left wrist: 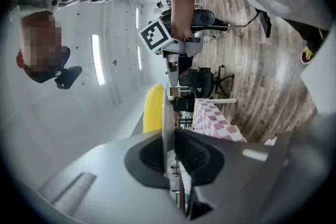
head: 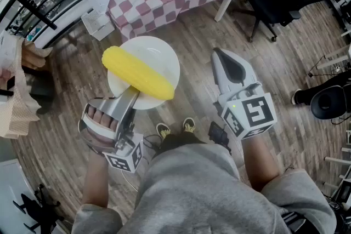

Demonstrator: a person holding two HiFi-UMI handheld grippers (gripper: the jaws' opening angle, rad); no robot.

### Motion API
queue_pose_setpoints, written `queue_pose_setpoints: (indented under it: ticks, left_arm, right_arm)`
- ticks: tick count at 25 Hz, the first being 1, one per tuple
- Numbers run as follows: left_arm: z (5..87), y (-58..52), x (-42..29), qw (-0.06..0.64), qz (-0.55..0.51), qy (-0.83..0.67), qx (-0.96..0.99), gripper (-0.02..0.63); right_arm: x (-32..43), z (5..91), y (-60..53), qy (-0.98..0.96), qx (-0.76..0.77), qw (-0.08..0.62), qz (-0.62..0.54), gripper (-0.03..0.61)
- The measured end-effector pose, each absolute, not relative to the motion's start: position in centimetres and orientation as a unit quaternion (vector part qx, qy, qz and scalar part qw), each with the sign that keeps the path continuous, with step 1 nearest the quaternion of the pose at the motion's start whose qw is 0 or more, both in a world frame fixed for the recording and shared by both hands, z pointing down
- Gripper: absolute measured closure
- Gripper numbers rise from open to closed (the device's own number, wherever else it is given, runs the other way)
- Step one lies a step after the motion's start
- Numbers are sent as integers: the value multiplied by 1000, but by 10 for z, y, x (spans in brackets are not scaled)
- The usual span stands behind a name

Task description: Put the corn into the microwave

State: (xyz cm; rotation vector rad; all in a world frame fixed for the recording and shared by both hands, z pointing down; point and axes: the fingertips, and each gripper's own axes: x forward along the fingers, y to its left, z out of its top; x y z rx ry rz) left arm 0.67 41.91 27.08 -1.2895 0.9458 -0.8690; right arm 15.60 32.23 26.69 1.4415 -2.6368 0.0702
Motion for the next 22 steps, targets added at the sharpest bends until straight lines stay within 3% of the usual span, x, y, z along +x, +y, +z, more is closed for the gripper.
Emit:
queue_pose_setpoints:
  ticks: [16, 22]
  left_arm:
    - [268, 420, -12, 615, -360, 419, -563, 586]
    - [257, 416, -49, 618, -348, 426, -562, 586]
  right_arm:
    - [139, 272, 335, -875, 480, 53, 39, 580]
    - [103, 259, 331, -875, 480, 49, 41, 580]
